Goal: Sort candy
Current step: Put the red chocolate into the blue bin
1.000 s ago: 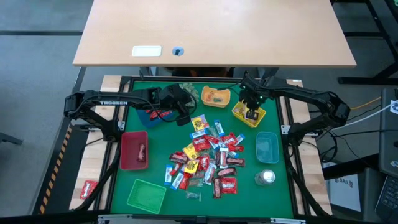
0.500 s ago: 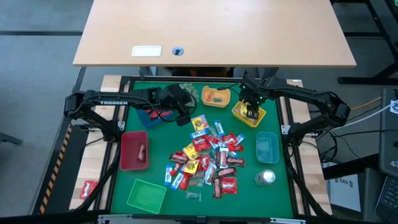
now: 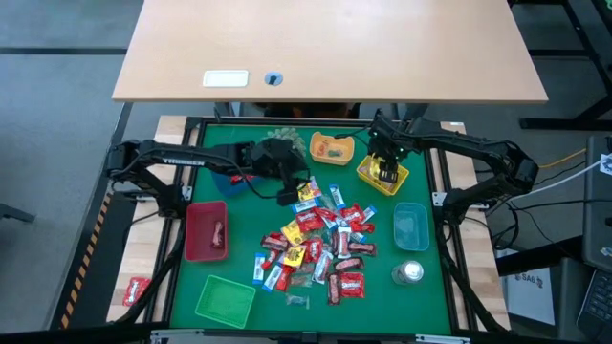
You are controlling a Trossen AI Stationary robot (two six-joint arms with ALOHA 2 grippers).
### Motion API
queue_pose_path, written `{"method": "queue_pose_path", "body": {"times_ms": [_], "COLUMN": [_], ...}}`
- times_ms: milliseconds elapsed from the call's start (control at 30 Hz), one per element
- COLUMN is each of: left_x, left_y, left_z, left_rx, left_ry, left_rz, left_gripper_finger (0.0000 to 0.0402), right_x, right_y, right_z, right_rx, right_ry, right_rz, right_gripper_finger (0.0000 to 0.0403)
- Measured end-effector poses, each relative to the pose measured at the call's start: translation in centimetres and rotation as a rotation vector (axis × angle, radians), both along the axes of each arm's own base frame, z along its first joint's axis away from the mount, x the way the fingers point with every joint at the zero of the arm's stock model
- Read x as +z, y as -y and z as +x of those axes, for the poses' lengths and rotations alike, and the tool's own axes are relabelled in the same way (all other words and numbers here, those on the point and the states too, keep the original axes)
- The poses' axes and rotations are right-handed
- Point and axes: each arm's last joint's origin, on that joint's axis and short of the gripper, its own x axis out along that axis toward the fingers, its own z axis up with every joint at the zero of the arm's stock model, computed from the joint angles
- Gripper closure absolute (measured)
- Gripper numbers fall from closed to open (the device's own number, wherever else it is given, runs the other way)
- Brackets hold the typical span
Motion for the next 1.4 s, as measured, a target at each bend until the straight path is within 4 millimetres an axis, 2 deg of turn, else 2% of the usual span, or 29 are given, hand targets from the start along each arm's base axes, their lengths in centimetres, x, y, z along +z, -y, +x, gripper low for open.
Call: {"method": "queue_pose_path", "body": {"times_ms": [200,433,733,1033,1400], "left_x": [-2.7,-7.2,-11.8,-14.0,-14.0], "left_y": [1.4,2.5,2.8,2.8,2.8], "left_z": [2.5,4.6,5.5,5.7,5.6], "left_rx": [-0.100,-0.137,-0.140,-0.151,-0.156], "left_ry": [0.001,-0.088,-0.217,-0.284,-0.286], "left_rz": [-0.040,-0.048,-0.060,-0.057,-0.052], "left_gripper_finger": [0.0221,0.0218,0.0218,0.0226,0.0322], "right_x": [0.0,0.0,0.0,0.0,0.0], "right_y": [0.0,0.0,-0.1,-0.1,-0.1], "right_z": [0.0,0.0,0.0,0.0,0.1], "right_rx": [0.000,0.002,-0.021,-0.020,-0.020], "right_ry": [0.001,0.006,0.013,0.018,0.019], "right_rz": [0.000,0.007,0.019,0.027,0.027], "right_gripper_finger": [0.0210,0.0210,0.0210,0.0210,0.0210]}}
